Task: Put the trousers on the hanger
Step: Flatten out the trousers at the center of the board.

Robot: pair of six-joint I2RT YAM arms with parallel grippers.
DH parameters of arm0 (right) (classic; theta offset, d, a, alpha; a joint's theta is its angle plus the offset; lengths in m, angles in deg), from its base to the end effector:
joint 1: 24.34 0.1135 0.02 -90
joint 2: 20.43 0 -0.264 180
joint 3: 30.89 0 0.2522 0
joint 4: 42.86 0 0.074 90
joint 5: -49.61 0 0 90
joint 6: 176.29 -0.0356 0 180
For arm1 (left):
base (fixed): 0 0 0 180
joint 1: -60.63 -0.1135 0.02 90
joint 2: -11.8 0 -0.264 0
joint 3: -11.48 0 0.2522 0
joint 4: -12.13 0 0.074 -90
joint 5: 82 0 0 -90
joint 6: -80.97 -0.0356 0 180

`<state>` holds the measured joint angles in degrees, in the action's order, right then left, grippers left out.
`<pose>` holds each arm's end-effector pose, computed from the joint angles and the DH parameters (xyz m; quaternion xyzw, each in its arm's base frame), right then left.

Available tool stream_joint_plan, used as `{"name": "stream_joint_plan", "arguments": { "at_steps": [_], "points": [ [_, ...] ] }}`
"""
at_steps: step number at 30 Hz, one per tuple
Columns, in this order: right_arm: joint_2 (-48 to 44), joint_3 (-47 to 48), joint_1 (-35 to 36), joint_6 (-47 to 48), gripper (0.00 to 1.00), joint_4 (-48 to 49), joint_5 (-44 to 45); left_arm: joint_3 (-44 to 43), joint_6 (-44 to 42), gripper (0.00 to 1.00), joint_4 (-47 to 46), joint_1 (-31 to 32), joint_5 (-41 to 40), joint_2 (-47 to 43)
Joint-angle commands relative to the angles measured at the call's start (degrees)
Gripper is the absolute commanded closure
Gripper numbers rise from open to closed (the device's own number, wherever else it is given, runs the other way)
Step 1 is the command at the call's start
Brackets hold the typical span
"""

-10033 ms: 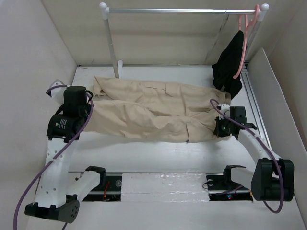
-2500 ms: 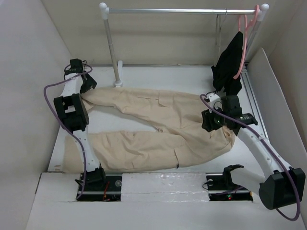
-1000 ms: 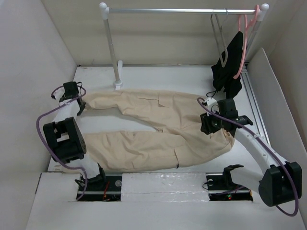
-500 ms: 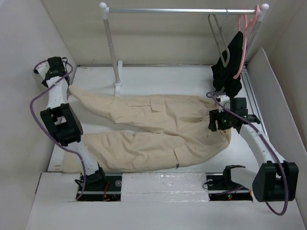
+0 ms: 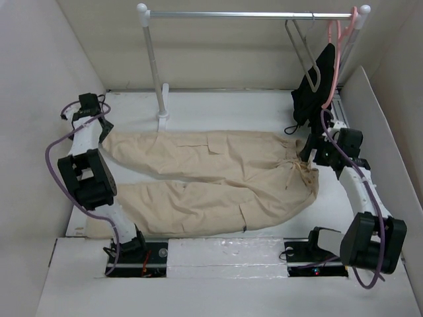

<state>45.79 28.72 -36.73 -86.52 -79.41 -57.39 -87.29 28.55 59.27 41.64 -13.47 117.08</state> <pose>0.2395 -0.0419 0.2521 0.0414 0.9085 0.0932 0.4053 0.3774 0.1437 0.2533 -0.4935 0.7945 0.1252 0.3310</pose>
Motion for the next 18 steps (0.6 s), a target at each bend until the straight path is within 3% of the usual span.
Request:
{"name": "stream_joint_plan", "arguments": {
  "at_steps": [1, 5, 7, 11, 14, 15, 16, 17, 18],
  "points": [
    [3.7, -2.7, -0.3, -7.9, 0.05, 20.0, -2.2, 0.4, 1.5, 0.25, -6.6, 7.4, 3.2, -8.3],
    [14.6, -1.9, -0.3, -9.0, 0.04, 26.2, -4.7, 1.1, 0.5, 0.26, -7.5, 22.4, 2.8, -9.6],
    [16.9, -2.5, 0.2, -9.6, 0.04, 28.1, -6.5, 3.3, 0.8, 0.27, -9.0, 26.2, 3.8, -10.6],
    [18.2, -8.0, 1.0, -11.6, 0.05, 32.9, -7.3, 12.3, 2.8, 0.29, -13.0, 29.2, 8.1, -13.5],
    [23.1, -7.3, 3.1, -10.6, 0.08, 31.8, -7.3, 15.9, 2.9, 0.29, -13.2, 29.2, 6.3, -14.3],
    [24.3, -6.7, 3.1, -10.3, 0.13, 31.8, -7.4, 16.5, 2.6, 0.29, -12.7, 29.2, 6.1, -14.3],
    [26.0, -6.8, 3.1, -10.7, 0.34, 33.3, -8.0, 16.9, 2.1, 0.29, -12.4, 29.2, 5.7, -14.4],
    [26.2, -7.1, 3.1, -11.3, 0.45, 34.0, -8.3, 17.9, 1.8, 0.29, -12.3, 29.2, 5.4, -14.6],
    [25.9, -7.3, 3.1, -12.2, 0.65, 34.0, -7.9, 18.3, 1.8, 0.29, -11.9, 29.2, 5.0, -15.1]
  ]
}}
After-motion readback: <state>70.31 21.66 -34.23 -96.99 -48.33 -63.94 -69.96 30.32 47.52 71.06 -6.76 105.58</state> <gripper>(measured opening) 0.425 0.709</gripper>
